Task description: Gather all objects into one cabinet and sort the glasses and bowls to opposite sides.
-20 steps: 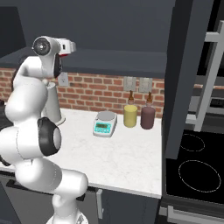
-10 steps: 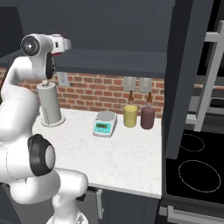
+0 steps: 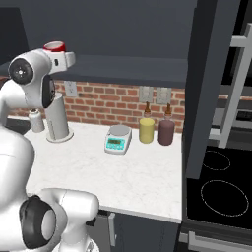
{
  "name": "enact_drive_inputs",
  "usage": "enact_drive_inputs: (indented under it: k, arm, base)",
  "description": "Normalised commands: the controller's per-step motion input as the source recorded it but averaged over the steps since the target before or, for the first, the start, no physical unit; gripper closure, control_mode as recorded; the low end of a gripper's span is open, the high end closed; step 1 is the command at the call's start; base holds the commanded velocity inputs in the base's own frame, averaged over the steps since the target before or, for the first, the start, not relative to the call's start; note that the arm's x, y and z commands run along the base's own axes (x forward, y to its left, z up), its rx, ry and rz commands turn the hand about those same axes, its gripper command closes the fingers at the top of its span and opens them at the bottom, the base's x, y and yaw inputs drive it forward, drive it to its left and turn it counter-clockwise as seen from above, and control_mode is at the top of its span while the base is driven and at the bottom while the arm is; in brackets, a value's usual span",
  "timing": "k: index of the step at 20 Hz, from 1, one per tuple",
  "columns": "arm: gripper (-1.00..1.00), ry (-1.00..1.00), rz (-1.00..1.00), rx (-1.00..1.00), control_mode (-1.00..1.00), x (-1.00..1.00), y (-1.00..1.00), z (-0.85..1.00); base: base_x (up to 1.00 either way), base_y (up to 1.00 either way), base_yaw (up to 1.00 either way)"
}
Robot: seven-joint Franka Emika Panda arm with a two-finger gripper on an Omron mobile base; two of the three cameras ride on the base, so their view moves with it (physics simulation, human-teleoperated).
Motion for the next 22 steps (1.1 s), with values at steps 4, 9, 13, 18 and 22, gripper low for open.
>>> enact_drive_inputs:
  k: [4,9,13,18,22]
  arm:
    - [1.0,0.02,0.0,0.0,-1.0,-0.98,-0.31,0.36]
    - [1.0,0.11,-0.01,0.0,-1.0,-0.98,-0.22,0.34]
    - [1.0,0.06,-0.03,0.01,-1.0,-1.0,-0.15,0.09]
    - [1.0,0.0,-0.02,0.0,-1.0,-0.34,-0.01,-0.07]
    - [1.0,-0.05,-0.02,0.0,-1.0,-0.25,-0.04,-0.07]
  base:
    - [0.0,0.0,0.0]
    - [0.0,0.0,0.0]
    - [0.0,0.0,0.0]
    - [0.0,0.0,0.0]
    - [0.0,0.0,0.0]
